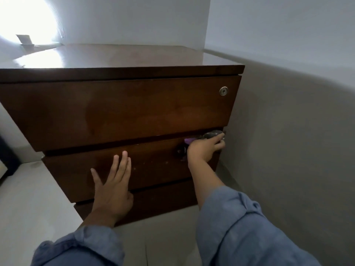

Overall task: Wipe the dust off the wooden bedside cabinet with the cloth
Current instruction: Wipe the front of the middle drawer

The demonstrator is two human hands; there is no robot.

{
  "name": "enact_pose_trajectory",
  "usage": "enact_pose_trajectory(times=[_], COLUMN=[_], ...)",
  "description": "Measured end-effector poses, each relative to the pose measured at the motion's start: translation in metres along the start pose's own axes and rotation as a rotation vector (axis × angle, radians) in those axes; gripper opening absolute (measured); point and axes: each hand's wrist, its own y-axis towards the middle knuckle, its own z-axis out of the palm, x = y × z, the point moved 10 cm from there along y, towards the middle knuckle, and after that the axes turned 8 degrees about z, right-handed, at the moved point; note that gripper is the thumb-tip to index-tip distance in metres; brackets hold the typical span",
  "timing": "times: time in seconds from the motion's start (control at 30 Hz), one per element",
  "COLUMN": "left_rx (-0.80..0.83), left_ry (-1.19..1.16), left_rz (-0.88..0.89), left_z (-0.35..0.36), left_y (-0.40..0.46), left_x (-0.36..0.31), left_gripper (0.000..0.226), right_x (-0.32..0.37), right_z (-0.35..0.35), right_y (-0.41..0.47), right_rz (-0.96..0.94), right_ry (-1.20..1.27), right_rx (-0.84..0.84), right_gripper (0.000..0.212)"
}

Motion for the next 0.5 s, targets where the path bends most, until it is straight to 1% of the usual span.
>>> enact_pose_trajectory(times=[0.13,0.23,0.4,0.5], left_rx=[0.042,0.059,0.058,0.06], left_ry=[-0.005,-0.029,-0.051,-0.068], left_rz=[-0.007,-0.037,-0.015,-0.008], left_z=[0.008,0.006,0.002,0.0], left_y=[0.004,0.005,0.003,0.003], left_x=[0.001,-0.001,0.001,0.0], left_gripper=[0.106,0.1,0.097,0.098], right_x=[-0.003,-0.003,-0.003,-0.002], right_z=[0.01,0.009,0.007,0.001], right_y=[0.007,0.011,0.018,0.023], right_rz=[0.003,0.011,0.075,0.093], right_ry=[-0.099,-0.082,-0.006,0.042], right_rx=[0.04,0.056,0.103,0.07], right_gripper=[0.084,0.084,0.085,0.08])
